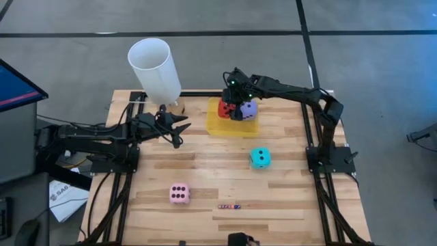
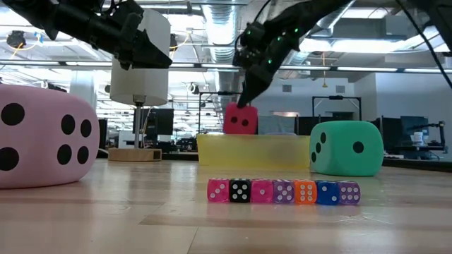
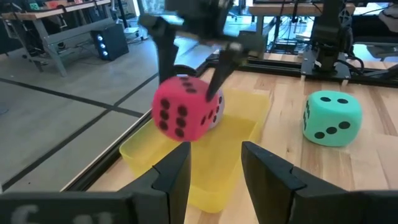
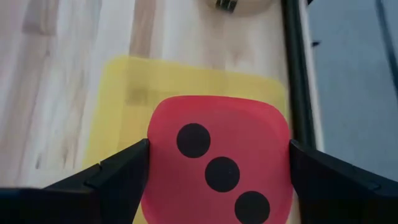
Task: Pick & Place Dice
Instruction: Put the big red dice into the yellow bin
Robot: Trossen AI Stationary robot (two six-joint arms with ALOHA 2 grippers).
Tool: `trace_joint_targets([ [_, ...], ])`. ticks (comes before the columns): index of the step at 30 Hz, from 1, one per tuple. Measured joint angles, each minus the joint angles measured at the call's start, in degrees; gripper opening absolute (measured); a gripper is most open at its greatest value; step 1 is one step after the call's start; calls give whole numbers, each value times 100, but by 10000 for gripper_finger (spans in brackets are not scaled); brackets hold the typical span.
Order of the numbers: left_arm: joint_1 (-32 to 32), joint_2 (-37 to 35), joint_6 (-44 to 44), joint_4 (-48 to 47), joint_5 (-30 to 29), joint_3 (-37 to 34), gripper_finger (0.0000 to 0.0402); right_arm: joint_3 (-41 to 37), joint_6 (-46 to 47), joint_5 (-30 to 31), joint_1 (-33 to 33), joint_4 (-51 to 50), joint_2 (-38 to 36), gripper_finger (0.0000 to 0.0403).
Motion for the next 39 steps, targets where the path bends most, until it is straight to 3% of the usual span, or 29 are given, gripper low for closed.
trace_joint_targets([
  [8,7,0,0,4,-1,0,132,7,-164,31,-120,52,425,346],
  [27,-4,250,-287,233,-2,0,132,6,-180,38,-383,155,415,346],
  [39,350,2497,38,3272,-2,2,129,8,-194,29,-382,196,415,347],
])
